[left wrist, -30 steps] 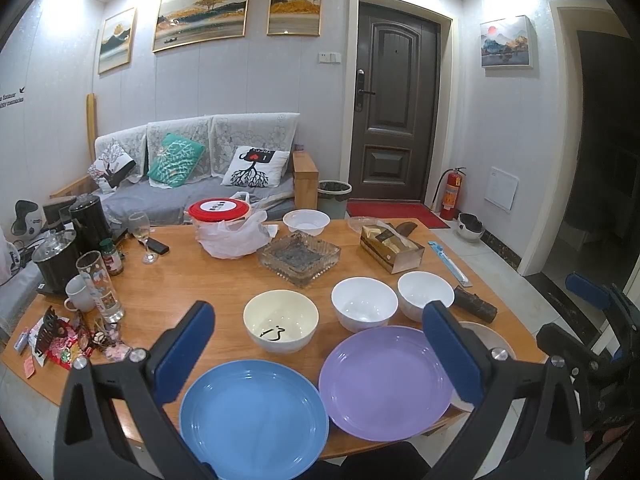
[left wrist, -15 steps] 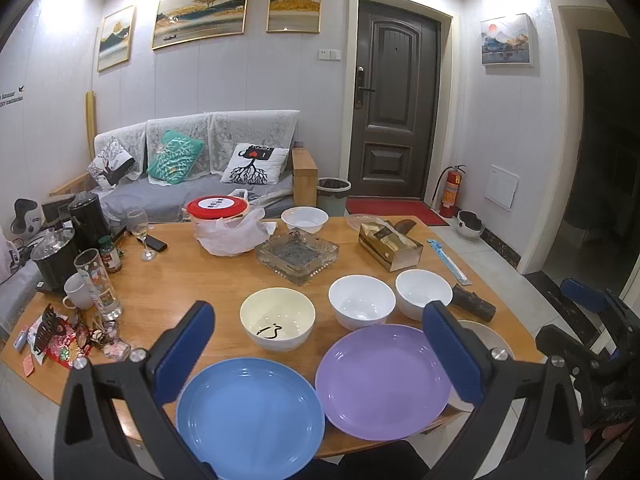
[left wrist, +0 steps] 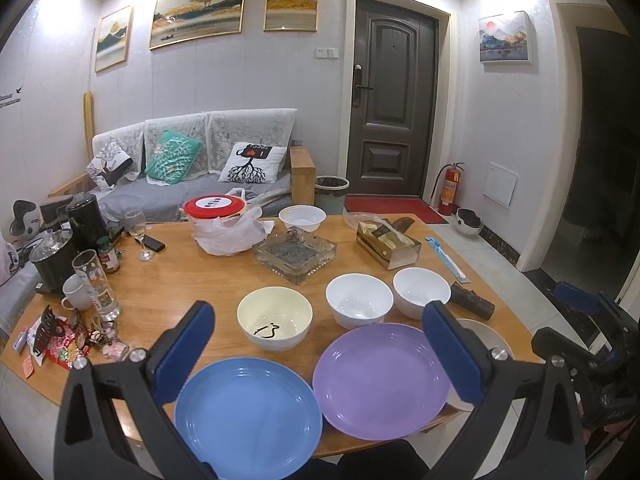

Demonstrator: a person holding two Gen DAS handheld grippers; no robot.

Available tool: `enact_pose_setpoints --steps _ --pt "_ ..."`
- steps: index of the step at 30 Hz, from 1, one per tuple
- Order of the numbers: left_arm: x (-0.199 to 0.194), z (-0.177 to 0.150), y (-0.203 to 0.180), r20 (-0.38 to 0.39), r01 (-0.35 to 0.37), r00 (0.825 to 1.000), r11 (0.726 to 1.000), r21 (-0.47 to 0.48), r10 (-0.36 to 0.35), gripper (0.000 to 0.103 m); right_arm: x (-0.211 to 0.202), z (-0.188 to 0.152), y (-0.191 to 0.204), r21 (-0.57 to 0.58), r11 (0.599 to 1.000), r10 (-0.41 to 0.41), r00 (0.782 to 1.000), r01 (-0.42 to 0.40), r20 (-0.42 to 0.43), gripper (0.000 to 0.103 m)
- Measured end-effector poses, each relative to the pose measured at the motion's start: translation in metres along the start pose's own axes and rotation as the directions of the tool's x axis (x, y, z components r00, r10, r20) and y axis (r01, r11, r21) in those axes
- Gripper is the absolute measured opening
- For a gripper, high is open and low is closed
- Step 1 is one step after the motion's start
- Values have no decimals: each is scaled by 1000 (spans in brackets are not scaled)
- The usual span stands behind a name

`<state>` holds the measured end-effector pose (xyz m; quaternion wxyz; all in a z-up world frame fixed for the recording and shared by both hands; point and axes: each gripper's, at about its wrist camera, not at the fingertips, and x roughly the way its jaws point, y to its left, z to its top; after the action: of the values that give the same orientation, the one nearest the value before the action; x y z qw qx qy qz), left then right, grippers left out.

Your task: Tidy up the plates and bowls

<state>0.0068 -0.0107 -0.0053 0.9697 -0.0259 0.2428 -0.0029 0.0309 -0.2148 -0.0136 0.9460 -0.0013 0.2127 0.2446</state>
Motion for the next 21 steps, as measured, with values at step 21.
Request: enact_pose_setpoints --steps 21 --pt "-7 -6 50 65 114 992 991 -73 -109 103 7 26 40 -95 993 -67 998 68 6 102"
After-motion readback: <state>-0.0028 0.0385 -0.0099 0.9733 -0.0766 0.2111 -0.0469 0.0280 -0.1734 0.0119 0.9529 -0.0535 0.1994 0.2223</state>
